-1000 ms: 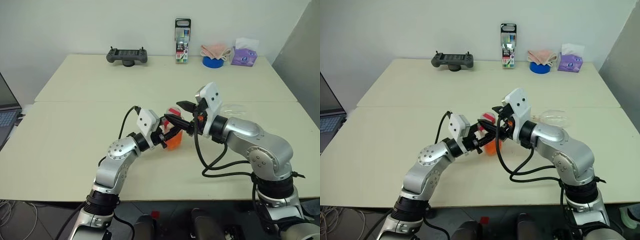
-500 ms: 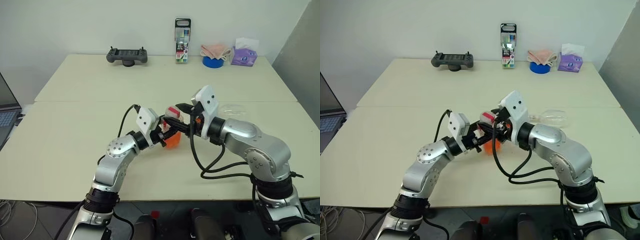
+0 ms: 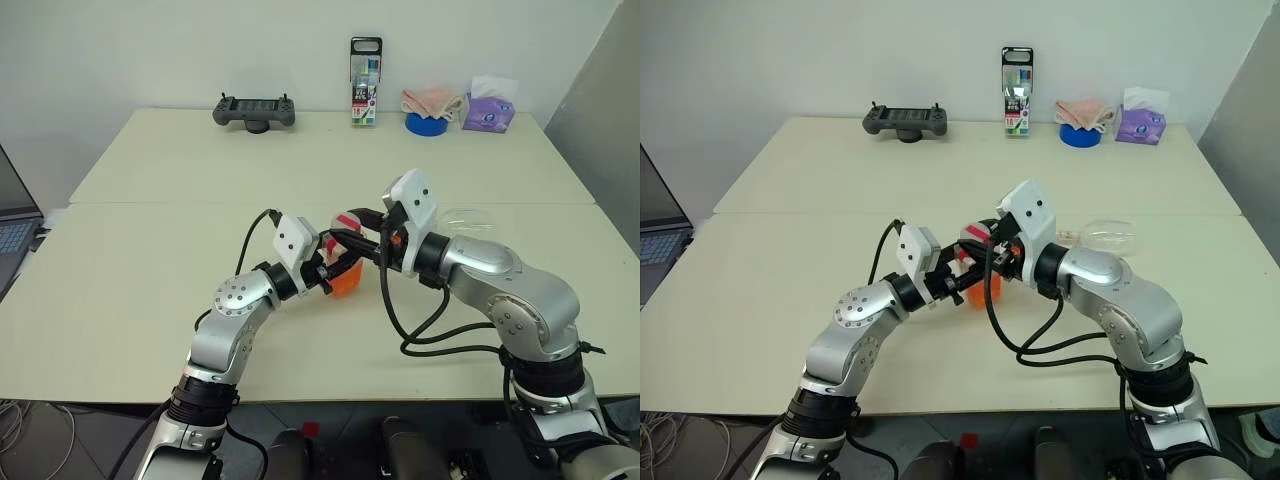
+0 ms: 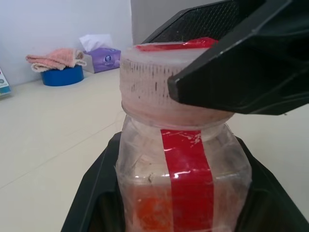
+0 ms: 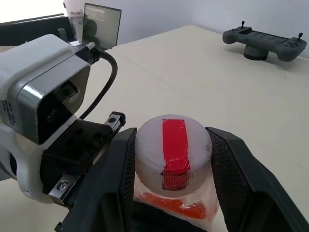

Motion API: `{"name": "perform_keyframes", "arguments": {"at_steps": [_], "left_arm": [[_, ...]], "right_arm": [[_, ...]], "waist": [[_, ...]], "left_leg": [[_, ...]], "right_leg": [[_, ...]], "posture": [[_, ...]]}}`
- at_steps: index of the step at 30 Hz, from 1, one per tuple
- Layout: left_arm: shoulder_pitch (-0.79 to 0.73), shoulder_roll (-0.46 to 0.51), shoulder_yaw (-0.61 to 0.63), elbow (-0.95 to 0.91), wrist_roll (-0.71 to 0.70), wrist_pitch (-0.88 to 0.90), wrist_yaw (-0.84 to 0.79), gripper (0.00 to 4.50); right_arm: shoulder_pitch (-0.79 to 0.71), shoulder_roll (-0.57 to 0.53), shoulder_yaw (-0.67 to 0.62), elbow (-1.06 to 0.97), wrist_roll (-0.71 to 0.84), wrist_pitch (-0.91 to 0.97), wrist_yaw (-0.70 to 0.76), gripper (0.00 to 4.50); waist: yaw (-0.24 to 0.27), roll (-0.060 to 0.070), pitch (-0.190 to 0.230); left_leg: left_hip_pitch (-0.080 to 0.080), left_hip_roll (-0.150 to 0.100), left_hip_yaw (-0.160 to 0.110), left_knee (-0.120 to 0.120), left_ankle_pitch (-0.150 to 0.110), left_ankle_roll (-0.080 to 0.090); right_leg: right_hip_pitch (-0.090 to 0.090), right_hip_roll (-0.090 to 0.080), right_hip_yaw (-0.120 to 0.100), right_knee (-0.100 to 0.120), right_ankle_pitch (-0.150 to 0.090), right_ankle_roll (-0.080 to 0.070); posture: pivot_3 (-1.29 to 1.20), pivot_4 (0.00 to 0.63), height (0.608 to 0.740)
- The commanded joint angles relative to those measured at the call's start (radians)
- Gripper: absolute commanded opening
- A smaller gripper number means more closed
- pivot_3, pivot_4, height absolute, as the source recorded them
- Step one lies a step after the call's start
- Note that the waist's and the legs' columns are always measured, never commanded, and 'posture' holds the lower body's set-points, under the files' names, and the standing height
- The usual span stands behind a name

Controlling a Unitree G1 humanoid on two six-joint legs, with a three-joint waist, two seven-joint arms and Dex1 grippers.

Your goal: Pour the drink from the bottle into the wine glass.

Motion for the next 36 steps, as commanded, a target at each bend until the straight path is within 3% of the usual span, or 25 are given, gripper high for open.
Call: {"name": "perform_keyframes", "arguments": {"at_steps": [1,6,10,13,15,19,25,29,36], "left_arm": [[-0.001,0.028,-0.001,-0.076,-0.066,0.046,-0.063,1.93],[-0.011,0.051,-0.017,-0.116,-0.142,0.131,-0.133,1.92],[-0.042,0.057,-0.027,-0.061,-0.138,0.114,-0.169,1.92],[-0.066,0.061,-0.040,-0.038,-0.124,0.092,-0.187,1.92],[-0.061,0.063,-0.039,-0.043,-0.118,0.082,-0.178,1.91],[-0.058,0.057,-0.033,-0.034,-0.115,0.078,-0.155,1.89],[-0.057,0.047,-0.043,-0.007,-0.103,0.061,-0.154,1.86],[-0.076,0.033,-0.043,0.033,-0.088,0.046,-0.152,1.85],[-0.095,0.028,-0.028,0.073,-0.071,0.032,-0.152,1.84]], "right_arm": [[-0.014,-0.061,-0.036,-0.009,0.065,-0.087,0.185,1.86],[-0.029,-0.297,0.015,-0.084,0.345,-0.019,0.725,1.86],[-0.102,-0.336,0.055,-0.055,0.384,-0.063,0.964,1.86],[-0.165,-0.339,0.061,0.017,0.325,-0.092,1.010,1.86],[-0.182,-0.347,0.073,0.058,0.262,-0.112,1.001,1.86],[-0.253,-0.245,0.035,0.198,0.144,-0.179,0.842,1.86],[-0.261,-0.260,-0.013,0.209,0.119,-0.169,0.829,3.94],[-0.206,-0.271,-0.073,0.156,0.120,-0.148,0.728,3.95],[-0.102,-0.206,-0.133,-0.015,0.047,-0.071,0.355,3.95]], "waist": [[0.000,0.000,0.000],[0.005,0.001,0.002],[-0.004,0.001,0.002],[-0.003,0.001,0.002],[-0.003,0.001,0.002],[-0.005,0.001,0.002],[0.010,0.001,0.003],[0.012,0.001,0.003],[0.014,0.001,0.003]], "left_leg": [[0.000,0.000,0.000,0.000,0.000,0.000],[-0.001,-0.002,0.000,0.000,0.000,0.001],[0.001,0.000,0.001,0.000,-0.001,0.001],[0.002,0.002,0.000,0.000,0.000,0.001],[0.002,0.002,0.000,0.000,0.000,0.001],[0.002,0.002,0.001,0.001,0.000,0.001],[-0.001,0.000,-0.001,0.001,0.000,0.000],[-0.002,-0.001,0.000,0.001,0.000,0.000],[-0.001,-0.001,0.000,0.001,0.000,0.000]], "right_leg": [[0.000,0.000,0.000,0.000,0.000,0.000],[0.002,-0.002,0.000,-0.002,0.000,0.000],[0.002,0.000,0.000,-0.002,-0.003,0.004],[0.002,0.002,-0.001,0.000,-0.003,0.004],[0.002,0.003,-0.001,0.001,-0.002,0.003],[0.002,0.002,0.000,0.000,-0.002,0.003],[0.001,-0.001,-0.001,-0.001,0.001,-0.001],[0.000,-0.002,-0.001,-0.002,0.000,-0.001],[0.000,-0.002,-0.001,0.000,0.000,-0.001]], "posture": [[0.00,0.150,0.740],[0.00,0.150,0.740],[0.00,0.150,0.740],[0.00,0.150,0.740],[0.00,0.150,0.740],[0.00,0.150,0.740],[0.00,0.150,0.740],[0.00,0.150,0.740],[0.00,0.150,0.740]]}}
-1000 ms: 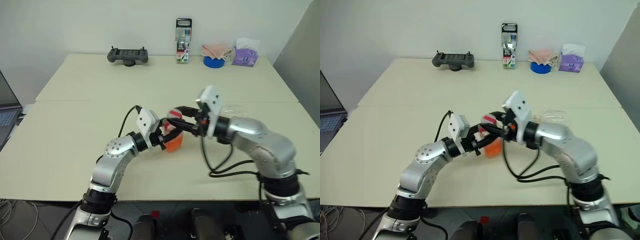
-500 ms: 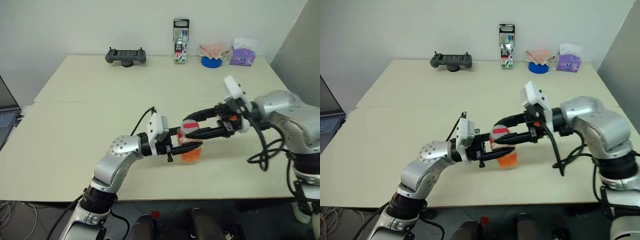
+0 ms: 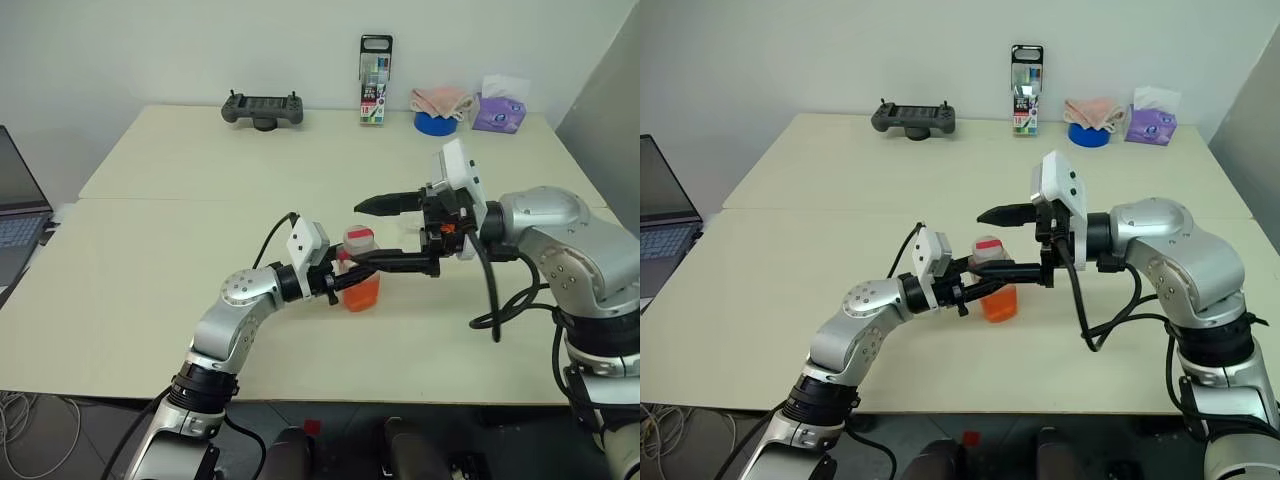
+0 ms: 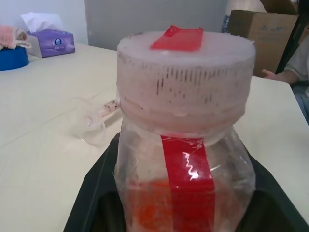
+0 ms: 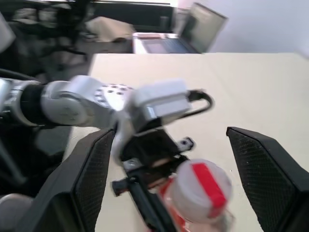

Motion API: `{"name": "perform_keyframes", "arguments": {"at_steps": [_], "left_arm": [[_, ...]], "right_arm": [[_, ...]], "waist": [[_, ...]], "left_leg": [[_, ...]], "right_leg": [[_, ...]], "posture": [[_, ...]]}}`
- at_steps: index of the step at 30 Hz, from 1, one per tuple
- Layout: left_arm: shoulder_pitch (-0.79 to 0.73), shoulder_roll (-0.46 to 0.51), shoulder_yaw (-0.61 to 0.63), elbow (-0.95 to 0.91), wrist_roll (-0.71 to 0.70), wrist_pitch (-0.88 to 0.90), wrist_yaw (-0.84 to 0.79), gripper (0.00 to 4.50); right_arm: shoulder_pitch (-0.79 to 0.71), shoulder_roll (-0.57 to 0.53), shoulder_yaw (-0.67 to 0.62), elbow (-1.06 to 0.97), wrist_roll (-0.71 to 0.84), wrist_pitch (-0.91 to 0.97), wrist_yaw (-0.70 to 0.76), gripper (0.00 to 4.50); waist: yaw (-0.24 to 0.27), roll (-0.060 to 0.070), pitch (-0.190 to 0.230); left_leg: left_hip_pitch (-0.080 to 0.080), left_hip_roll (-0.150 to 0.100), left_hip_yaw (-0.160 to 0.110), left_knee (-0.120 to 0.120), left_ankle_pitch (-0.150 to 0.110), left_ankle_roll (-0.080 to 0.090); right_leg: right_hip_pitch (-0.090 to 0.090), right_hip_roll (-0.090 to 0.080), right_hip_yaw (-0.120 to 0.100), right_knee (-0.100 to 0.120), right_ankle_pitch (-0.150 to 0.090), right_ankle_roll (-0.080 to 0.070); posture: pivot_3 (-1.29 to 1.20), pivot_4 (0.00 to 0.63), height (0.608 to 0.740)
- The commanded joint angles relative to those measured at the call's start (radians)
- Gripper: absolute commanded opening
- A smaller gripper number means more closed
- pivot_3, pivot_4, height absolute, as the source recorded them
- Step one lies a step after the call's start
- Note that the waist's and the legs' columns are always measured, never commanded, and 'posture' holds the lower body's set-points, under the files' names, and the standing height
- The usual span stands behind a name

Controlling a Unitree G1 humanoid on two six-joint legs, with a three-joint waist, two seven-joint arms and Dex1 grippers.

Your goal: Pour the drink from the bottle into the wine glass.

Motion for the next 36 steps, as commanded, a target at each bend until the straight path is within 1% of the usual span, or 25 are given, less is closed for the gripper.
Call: {"name": "perform_keyframes", "arguments": {"at_steps": [1,3,5,8,16,20,25,28,31,36], "left_arm": [[-0.034,-0.001,0.015,0.009,0.023,-0.054,0.001,1.84],[-0.043,0.005,0.009,0.015,0.053,-0.093,0.003,1.84],[-0.061,-0.011,0.027,0.008,0.040,-0.083,0.020,1.84],[-0.074,-0.016,0.032,-0.008,0.033,-0.071,0.024,1.84],[-0.046,-0.004,0.026,-0.034,0.029,-0.068,0.008,1.84],[-0.047,-0.006,0.033,-0.033,0.026,-0.056,0.017,1.84],[-0.054,-0.013,0.030,-0.023,0.036,-0.055,0.030,1.84],[-0.060,-0.020,0.025,-0.020,0.041,-0.055,0.036,1.84],[-0.061,-0.019,0.018,-0.019,0.049,-0.059,0.030,1.84],[-0.068,-0.024,0.026,-0.024,0.044,-0.051,0.035,1.84]], "right_arm": [[0.046,0.067,-0.046,-0.140,-0.040,0.063,-0.237,3.95],[0.075,0.108,-0.052,-0.205,-0.041,0.121,-0.340,3.95],[0.106,0.128,-0.041,-0.273,-0.027,0.174,-0.394,3.95],[0.137,0.187,-0.035,-0.349,-0.013,0.255,-0.497,3.95],[0.149,0.335,-0.001,-0.410,-0.075,0.393,-0.735,3.95],[0.128,0.361,0.013,-0.418,-0.085,0.441,-0.776,3.95],[0.127,0.396,0.015,-0.427,-0.093,0.440,-0.802,3.95],[0.128,0.406,0.024,-0.427,-0.086,0.456,-0.807,3.37],[0.130,0.403,0.034,-0.430,-0.072,0.475,-0.794,2.33],[0.127,0.395,0.043,-0.422,-0.086,0.480,-0.801,2.29]], "waist": [[0.000,0.000,0.000],[0.000,0.000,0.000],[0.000,0.000,0.000],[0.000,0.000,0.000],[-0.010,0.000,0.000],[-0.011,0.000,0.000],[-0.012,0.000,0.000],[-0.012,0.000,0.000],[-0.012,0.000,0.000],[-0.013,0.000,0.000]], "left_leg": [[0.000,0.000,0.000,0.000,0.000,0.000],[0.000,0.001,0.000,0.000,0.000,0.000],[0.000,0.000,0.000,0.000,0.000,-0.001],[0.000,0.000,0.000,0.000,0.001,-0.001],[0.000,0.000,0.000,0.000,0.001,-0.001],[0.000,0.000,0.000,0.000,0.001,-0.001],[0.000,0.000,0.000,-0.001,0.000,-0.001],[0.000,0.000,0.000,-0.001,0.000,-0.001],[0.000,0.000,0.000,-0.001,0.000,-0.001],[0.001,0.001,0.000,-0.001,0.000,-0.001]], "right_leg": [[0.000,0.000,0.000,0.000,0.000,0.000],[0.000,0.001,0.000,0.001,0.000,0.000],[0.000,0.001,0.001,0.001,0.000,0.000],[0.000,0.000,0.001,0.000,0.000,0.000],[0.000,0.001,0.000,0.001,0.000,0.000],[0.000,0.001,0.001,0.001,0.000,0.000],[0.000,0.001,0.000,0.001,0.000,0.000],[0.000,0.001,0.000,0.000,0.000,0.000],[0.000,0.001,0.000,0.001,0.000,0.000],[0.000,0.001,0.000,0.001,0.000,0.000]], "posture": [[0.00,0.150,0.740],[0.00,0.150,0.740],[0.00,0.150,0.740],[0.00,0.150,0.740],[0.00,0.150,0.740],[0.00,0.150,0.740],[0.00,0.150,0.740],[0.00,0.150,0.740],[0.00,0.150,0.740],[0.00,0.150,0.740]]}}
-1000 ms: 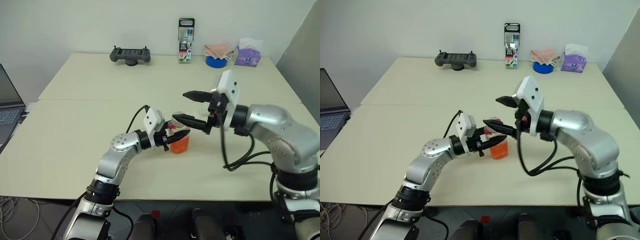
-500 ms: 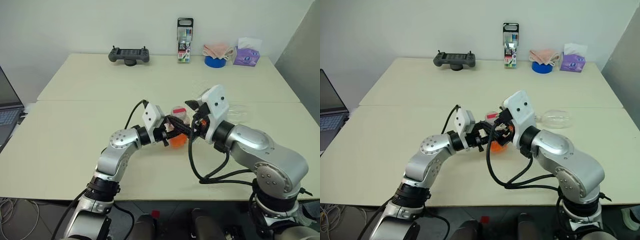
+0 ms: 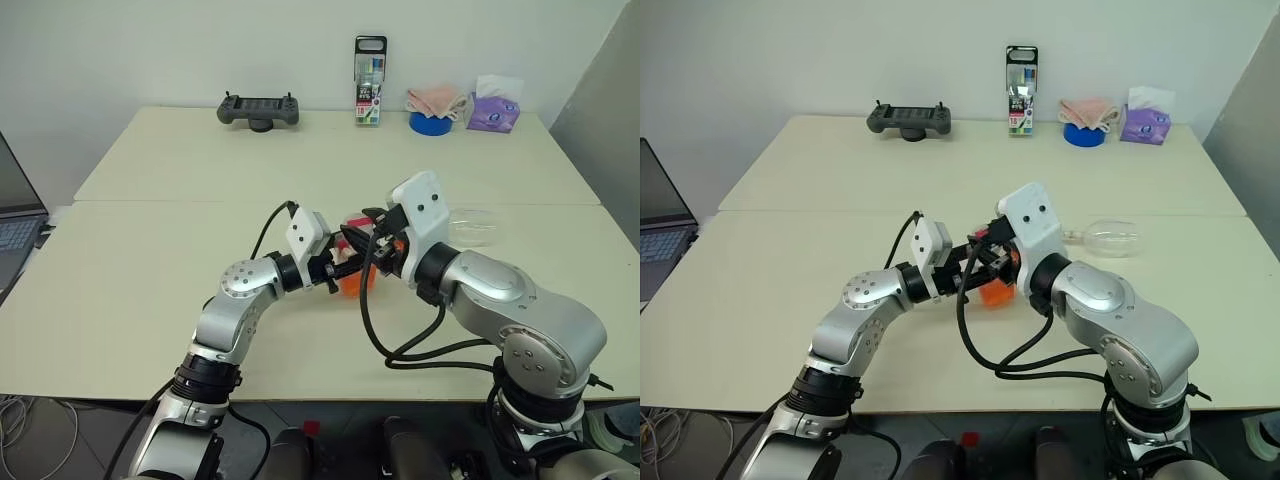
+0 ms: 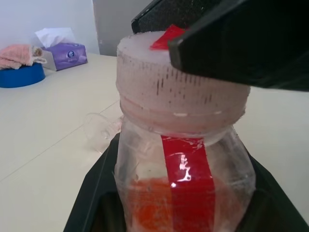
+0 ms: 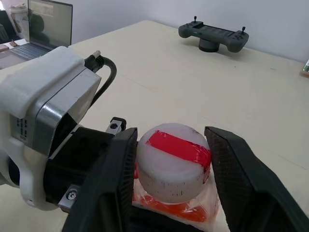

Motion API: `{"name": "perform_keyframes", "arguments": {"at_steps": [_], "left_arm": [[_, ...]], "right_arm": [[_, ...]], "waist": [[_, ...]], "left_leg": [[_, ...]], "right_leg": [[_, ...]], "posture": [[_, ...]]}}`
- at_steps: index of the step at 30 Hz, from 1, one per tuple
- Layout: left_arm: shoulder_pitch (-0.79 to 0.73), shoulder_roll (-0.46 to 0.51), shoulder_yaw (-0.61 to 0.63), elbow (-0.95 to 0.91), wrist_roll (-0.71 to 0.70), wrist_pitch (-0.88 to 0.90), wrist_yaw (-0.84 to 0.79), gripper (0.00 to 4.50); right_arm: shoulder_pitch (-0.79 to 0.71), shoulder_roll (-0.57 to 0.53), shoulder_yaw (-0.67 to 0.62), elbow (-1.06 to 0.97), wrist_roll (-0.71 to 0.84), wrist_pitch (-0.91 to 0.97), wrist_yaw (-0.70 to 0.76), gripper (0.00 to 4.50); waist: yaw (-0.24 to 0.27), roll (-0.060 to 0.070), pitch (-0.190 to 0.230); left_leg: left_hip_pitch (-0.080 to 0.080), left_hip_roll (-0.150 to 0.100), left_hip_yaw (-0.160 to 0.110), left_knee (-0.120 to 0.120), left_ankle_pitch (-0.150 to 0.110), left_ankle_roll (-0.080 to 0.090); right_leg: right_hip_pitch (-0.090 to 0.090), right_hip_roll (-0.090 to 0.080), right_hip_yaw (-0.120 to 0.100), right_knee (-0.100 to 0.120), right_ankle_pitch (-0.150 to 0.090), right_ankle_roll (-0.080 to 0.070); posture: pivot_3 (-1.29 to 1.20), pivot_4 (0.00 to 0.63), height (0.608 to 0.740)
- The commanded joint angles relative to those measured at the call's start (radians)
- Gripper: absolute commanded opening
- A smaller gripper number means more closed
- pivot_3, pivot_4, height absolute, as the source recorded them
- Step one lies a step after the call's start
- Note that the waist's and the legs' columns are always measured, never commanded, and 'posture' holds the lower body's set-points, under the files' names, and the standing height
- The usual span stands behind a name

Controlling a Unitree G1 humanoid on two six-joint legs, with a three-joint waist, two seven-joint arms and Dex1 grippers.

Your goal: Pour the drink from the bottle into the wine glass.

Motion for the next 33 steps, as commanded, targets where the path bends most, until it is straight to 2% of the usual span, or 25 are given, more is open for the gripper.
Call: {"name": "perform_keyframes", "arguments": {"at_steps": [1,14,16,17,25,27,29,31,33], "left_arm": [[-0.031,-0.011,0.011,-0.045,-0.007,-0.012,0.013,1.84],[-0.034,-0.012,0.018,-0.039,0.005,-0.019,0.014,1.84],[-0.034,-0.012,0.018,-0.039,0.006,-0.019,0.013,1.84],[-0.035,-0.013,0.019,-0.037,0.005,-0.020,0.012,1.84],[-0.048,-0.014,0.025,-0.033,-0.001,-0.019,0.006,1.84],[-0.050,-0.017,0.027,-0.041,-0.013,-0.012,-0.002,1.84],[-0.062,-0.023,0.031,-0.053,-0.030,-0.013,-0.013,1.84],[-0.069,-0.028,0.035,-0.060,-0.038,-0.016,-0.018,1.84],[-0.112,-0.049,0.038,-0.109,-0.090,0.051,-0.011,1.84]], "right_arm": [[-0.016,-0.005,0.014,-0.034,0.004,0.007,0.008,2.29],[-0.026,-0.019,0.025,-0.024,0.013,0.037,0.019,2.29],[-0.030,-0.012,0.020,-0.016,0.004,0.044,0.008,1.92],[-0.033,-0.020,0.023,-0.012,-0.003,0.045,0.007,1.80],[-0.046,-0.144,0.082,0.020,-0.017,0.003,0.071,1.79],[-0.041,-0.189,0.083,0.054,0.010,-0.059,0.159,1.79],[-0.039,-0.262,0.083,0.086,0.046,-0.223,0.353,1.79],[-0.034,-0.301,0.085,0.106,0.061,-0.325,0.461,1.79],[-0.087,-0.392,0.073,0.178,0.157,-0.348,0.706,1.79]], "waist": [[0.000,0.000,0.000],[0.000,0.000,0.000],[0.000,0.000,0.000],[0.000,0.000,0.000],[0.000,0.000,0.000],[0.000,0.000,0.000],[0.001,0.000,0.000],[0.001,0.000,0.000],[0.000,0.000,0.001]], "left_leg": [[0.000,0.000,0.000,0.000,0.000,0.000],[0.000,0.000,0.000,0.000,0.000,0.000],[0.000,0.000,0.000,0.000,0.000,0.000],[0.000,0.000,0.000,0.000,0.000,0.000],[0.000,0.000,0.000,0.000,0.000,0.000],[0.000,0.000,0.000,0.000,0.000,0.000],[0.000,0.000,0.000,0.000,0.000,0.000],[0.000,-0.001,0.001,0.000,0.000,0.000],[0.000,-0.001,0.001,0.000,0.000,0.000]], "right_leg": [[0.000,0.000,0.000,0.000,0.000,0.000],[0.000,0.000,0.000,0.000,0.000,0.001],[0.000,0.000,0.000,0.000,0.000,0.001],[0.000,0.000,0.000,0.000,0.000,0.000],[0.000,0.000,0.000,-0.001,0.000,0.001],[0.000,0.000,0.000,-0.001,-0.001,0.001],[0.000,0.000,0.000,-0.001,-0.001,0.001],[0.001,0.000,0.000,-0.002,-0.002,0.004],[0.001,0.000,0.000,-0.001,-0.003,0.004]], "posture": [[0.00,0.150,0.740],[0.00,0.150,0.740],[0.00,0.150,0.740],[0.00,0.150,0.740],[0.00,0.150,0.740],[0.00,0.150,0.740],[0.00,0.150,0.740],[0.00,0.150,0.740],[0.00,0.150,0.740]]}}
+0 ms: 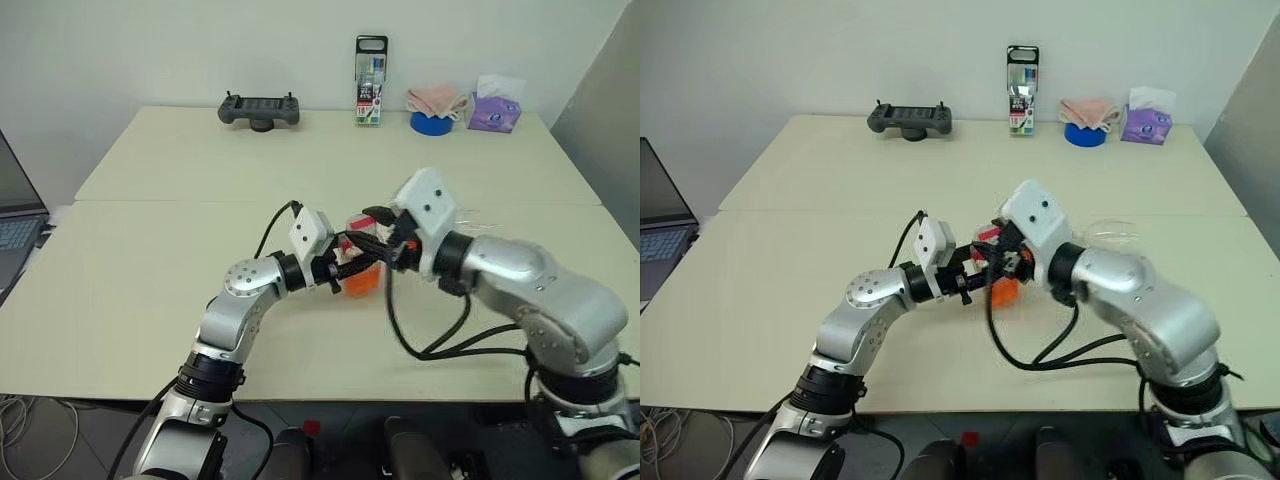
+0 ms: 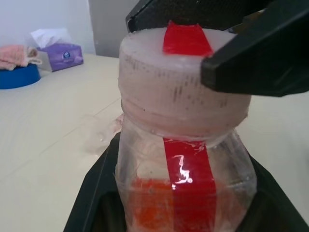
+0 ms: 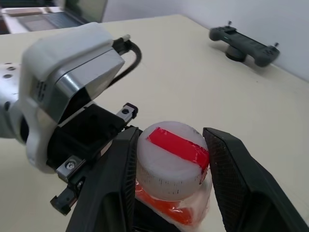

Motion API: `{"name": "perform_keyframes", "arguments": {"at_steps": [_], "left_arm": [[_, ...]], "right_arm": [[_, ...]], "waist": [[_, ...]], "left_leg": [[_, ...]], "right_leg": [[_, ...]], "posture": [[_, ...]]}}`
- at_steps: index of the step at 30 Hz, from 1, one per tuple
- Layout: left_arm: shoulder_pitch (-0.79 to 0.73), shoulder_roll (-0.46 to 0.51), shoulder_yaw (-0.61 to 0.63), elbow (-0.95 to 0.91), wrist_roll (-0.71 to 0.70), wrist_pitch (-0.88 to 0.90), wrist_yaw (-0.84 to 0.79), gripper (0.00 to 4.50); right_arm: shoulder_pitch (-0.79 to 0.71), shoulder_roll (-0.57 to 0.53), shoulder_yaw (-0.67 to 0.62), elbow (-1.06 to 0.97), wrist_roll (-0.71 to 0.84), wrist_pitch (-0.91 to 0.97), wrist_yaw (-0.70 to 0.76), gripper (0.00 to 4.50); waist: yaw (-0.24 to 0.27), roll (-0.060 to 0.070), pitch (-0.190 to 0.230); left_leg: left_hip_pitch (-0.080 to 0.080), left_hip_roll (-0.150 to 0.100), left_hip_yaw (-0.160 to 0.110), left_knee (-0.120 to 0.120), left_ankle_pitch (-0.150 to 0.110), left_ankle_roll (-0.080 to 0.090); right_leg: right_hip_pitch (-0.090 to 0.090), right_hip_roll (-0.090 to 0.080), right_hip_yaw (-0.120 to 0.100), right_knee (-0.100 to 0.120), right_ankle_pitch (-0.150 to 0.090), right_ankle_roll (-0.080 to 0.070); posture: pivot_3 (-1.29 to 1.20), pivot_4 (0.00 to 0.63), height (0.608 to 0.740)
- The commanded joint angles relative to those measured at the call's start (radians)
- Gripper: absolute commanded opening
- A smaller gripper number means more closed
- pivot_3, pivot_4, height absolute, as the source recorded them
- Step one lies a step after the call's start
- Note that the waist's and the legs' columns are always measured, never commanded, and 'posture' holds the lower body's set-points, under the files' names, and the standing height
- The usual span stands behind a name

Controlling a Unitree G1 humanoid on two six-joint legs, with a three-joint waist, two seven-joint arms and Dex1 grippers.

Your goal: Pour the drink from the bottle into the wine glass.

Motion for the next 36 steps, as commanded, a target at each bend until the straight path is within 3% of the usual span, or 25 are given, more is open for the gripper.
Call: {"name": "perform_keyframes", "arguments": {"at_steps": [1,7,16,18,24,32,36], "left_arm": [[-0.111,-0.033,0.040,-0.130,-0.106,0.076,0.018,1.84],[-0.119,0.024,0.032,-0.239,-0.201,0.228,-0.044,1.83],[-0.072,0.091,0.020,-0.315,-0.223,0.287,-0.080,1.82],[-0.066,0.096,0.014,-0.317,-0.212,0.279,-0.074,1.82],[-0.055,0.100,-0.006,-0.299,-0.180,0.247,-0.058,1.82],[-0.062,0.101,-0.023,-0.257,-0.148,0.198,-0.064,1.81],[-0.060,0.099,-0.020,-0.247,-0.136,0.187,-0.057,1.81]], "right_arm": [[-0.064,-0.116,0.024,0.056,0.183,-0.068,0.420,1.79],[-0.202,-0.209,0.025,0.279,0.224,-0.185,0.814,1.79],[-0.294,-0.246,0.068,0.450,0.132,-0.283,1.007,1.79],[-0.302,-0.247,0.064,0.468,0.123,-0.301,1.011,1.79],[-0.327,-0.224,0.017,0.505,0.101,-0.340,0.949,3.80],[-0.313,-0.204,-0.067,0.446,0.095,-0.323,0.756,3.82],[-0.226,-0.202,-0.125,0.299,0.144,-0.229,0.610,3.82]], "waist": [[0.000,0.001,0.002],[-0.007,0.000,0.003],[-0.001,0.001,0.003],[0.000,0.001,0.003],[0.001,0.001,0.003],[0.002,0.001,0.003],[0.003,0.001,0.003]], "left_leg": [[0.000,0.000,0.000,0.000,0.000,0.000],[0.002,0.001,0.000,-0.001,0.000,0.001],[0.001,0.001,0.000,0.000,0.000,0.000],[0.001,0.001,0.000,0.000,0.000,0.000],[0.001,0.001,0.000,0.000,0.000,0.000],[0.001,0.001,0.000,0.000,0.000,0.000],[0.000,0.001,-0.001,0.000,0.000,0.000]], "right_leg": [[0.000,0.000,0.000,0.000,0.000,0.000],[0.001,0.001,0.000,0.000,0.000,0.000],[0.001,0.001,0.000,0.001,0.000,0.000],[0.001,0.000,0.000,0.000,0.001,-0.002],[0.000,0.000,0.000,0.000,0.002,-0.004],[0.000,0.000,0.000,0.000,0.003,-0.004],[0.000,0.000,0.000,0.000,0.003,-0.005]], "posture": [[0.00,0.150,0.740],[0.00,0.150,0.740],[0.00,0.150,0.740],[0.00,0.150,0.740],[0.00,0.150,0.740],[0.00,0.150,0.740],[0.00,0.150,0.740]]}}
